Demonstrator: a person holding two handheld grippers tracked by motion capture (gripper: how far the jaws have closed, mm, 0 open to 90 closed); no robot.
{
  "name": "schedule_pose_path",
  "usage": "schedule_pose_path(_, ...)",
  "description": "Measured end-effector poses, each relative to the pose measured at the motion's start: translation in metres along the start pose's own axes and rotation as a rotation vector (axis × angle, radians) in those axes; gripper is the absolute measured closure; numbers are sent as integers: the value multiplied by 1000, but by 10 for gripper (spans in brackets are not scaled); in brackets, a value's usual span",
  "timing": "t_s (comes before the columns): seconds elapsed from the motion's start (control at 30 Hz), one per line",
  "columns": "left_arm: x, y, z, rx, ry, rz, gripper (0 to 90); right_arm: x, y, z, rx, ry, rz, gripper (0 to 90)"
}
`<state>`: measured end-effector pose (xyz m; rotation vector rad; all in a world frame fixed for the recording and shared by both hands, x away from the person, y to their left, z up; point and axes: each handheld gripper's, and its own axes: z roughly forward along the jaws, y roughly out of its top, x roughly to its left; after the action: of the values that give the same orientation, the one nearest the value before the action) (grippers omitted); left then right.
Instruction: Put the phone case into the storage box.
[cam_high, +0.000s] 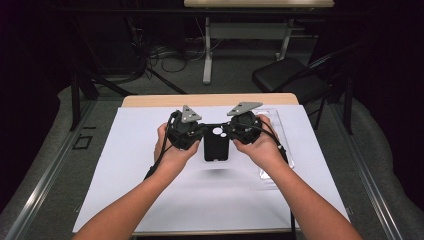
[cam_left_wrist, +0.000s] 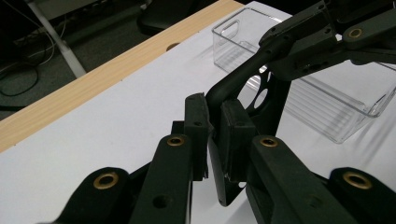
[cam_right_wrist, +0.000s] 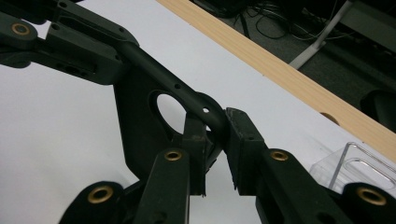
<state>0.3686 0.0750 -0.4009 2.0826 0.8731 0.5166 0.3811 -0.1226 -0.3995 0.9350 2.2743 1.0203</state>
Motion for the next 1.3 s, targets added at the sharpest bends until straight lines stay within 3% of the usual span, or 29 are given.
schedule_pose_path(0.4,0,0,0,-5,4,-1,832,3,3,0,17,-22,-27,802)
schedule_pose_path(1.2,-1,-3,2,-9,6,-8,830,1,3,1,41,-12,9,815)
schedule_pose_path(1.3,-1,-3,2,-15,7,-6,829,1,2,2,21,-22,3,817)
